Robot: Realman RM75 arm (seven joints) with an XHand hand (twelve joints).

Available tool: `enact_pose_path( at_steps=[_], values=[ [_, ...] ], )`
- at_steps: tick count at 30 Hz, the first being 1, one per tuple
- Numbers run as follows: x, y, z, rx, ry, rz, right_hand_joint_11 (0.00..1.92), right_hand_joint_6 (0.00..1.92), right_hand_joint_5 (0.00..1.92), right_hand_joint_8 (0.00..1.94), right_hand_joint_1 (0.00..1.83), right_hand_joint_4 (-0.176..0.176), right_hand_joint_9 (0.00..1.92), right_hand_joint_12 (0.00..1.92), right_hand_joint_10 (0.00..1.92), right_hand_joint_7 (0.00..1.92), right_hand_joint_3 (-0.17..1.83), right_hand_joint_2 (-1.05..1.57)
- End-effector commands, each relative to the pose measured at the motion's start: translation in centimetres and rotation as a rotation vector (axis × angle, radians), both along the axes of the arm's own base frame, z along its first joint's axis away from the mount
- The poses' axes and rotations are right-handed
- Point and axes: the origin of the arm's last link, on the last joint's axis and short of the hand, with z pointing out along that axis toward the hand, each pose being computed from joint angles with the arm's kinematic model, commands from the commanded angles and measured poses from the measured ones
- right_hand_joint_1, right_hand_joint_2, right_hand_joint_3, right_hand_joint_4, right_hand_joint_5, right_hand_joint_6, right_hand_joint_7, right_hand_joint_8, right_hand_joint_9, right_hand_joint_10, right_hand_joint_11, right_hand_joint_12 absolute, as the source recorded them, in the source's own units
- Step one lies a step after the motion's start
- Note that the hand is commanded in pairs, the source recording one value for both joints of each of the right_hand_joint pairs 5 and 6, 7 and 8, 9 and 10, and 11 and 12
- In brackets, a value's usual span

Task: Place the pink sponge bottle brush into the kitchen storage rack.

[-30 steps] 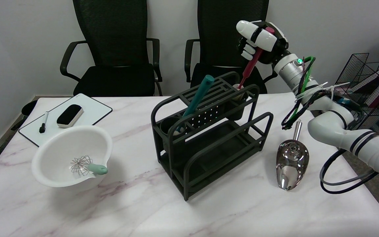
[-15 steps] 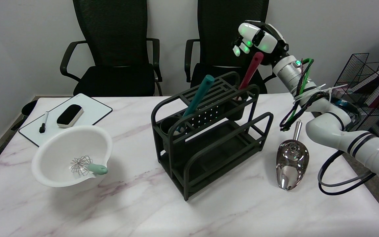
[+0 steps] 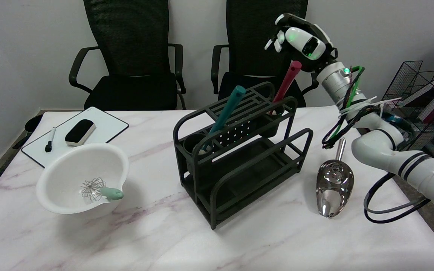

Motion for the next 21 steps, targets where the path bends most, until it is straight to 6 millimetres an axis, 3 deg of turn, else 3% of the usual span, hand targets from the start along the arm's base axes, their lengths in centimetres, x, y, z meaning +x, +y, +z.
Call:
enact_pose_path(
  at_steps=[1,3,6,13,16,21],
  values=[
    [-1.1,4.8,6.4,-0.168,0.000,0.103,0.99,0.70,0.70,1.16,1.20,0.000,1.16,0.99,1.16,1.16,1.30,-0.10],
    [-2.6,6.2,7.6,-0.203,-0.001,0.083,0.83,0.48,0.48,1.00,1.22,0.000,0.87,0.83,0.87,1.00,1.22,-0.08],
    [-4.3,7.8,8.5,-0.233,-0.005,0.054,0.72,0.41,0.41,0.86,1.24,0.000,0.68,0.72,0.68,0.86,1.22,-0.03],
    [-8.3,12.5,10.7,-0.313,0.005,0.017,0.73,0.50,0.50,0.83,1.20,0.000,0.67,0.73,0.67,0.83,1.21,0.09],
    [-10.0,15.0,11.8,-0.386,0.000,0.035,0.75,0.63,0.63,0.99,1.18,0.000,0.76,0.75,0.76,0.99,1.11,0.19],
    [-12.4,20.2,13.8,-0.582,-0.075,0.132,0.78,0.81,0.81,1.10,1.14,0.000,0.83,0.78,0.83,1.10,1.04,0.27]
  ],
)
